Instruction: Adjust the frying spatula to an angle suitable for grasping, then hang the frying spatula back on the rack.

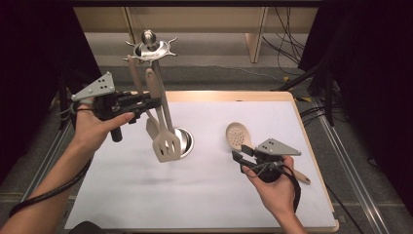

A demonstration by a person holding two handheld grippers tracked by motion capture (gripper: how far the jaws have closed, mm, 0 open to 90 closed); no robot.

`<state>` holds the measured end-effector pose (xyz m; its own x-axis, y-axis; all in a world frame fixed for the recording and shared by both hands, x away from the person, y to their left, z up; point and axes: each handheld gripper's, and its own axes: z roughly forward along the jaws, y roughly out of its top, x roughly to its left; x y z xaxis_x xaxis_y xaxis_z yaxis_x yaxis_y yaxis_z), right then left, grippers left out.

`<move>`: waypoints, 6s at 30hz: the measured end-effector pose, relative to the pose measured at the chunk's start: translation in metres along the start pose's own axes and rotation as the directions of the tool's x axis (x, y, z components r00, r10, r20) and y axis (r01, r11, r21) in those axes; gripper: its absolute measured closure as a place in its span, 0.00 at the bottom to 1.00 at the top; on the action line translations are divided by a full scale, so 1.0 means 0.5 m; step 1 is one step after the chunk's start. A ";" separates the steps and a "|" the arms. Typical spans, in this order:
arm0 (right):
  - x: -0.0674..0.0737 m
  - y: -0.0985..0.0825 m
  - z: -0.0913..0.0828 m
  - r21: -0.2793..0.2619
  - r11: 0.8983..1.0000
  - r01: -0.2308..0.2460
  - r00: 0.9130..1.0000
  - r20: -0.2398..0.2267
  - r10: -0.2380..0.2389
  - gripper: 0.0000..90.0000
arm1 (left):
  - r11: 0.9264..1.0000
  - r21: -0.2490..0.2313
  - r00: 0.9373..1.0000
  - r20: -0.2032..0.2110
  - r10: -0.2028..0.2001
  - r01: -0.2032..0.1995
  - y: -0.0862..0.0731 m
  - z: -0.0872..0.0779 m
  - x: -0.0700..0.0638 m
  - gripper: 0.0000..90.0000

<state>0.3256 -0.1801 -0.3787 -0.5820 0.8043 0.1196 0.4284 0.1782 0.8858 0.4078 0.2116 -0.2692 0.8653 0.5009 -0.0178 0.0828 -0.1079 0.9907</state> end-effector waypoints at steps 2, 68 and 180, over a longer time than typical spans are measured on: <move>0.001 0.000 0.000 0.002 1.000 -0.001 1.000 0.000 0.001 0.67 | 1.000 0.001 1.000 -0.001 0.001 -0.001 0.003 0.001 0.004 0.83; -0.007 -0.003 -0.001 0.002 1.000 0.020 1.000 -0.005 -0.020 0.66 | 0.998 0.004 0.997 -0.039 -0.059 0.059 0.003 0.023 0.042 0.79; -0.018 -0.020 0.000 0.036 0.999 -0.010 1.000 0.006 0.010 0.66 | 0.987 -0.157 0.885 -0.463 -0.056 -0.019 0.115 -0.040 0.084 0.99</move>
<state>0.3265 -0.1894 -0.3888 -0.5736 0.8094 0.1261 0.4589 0.1900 0.8679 0.4392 0.2436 -0.2101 0.5324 0.8465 -0.0092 -0.0129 0.0189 0.9997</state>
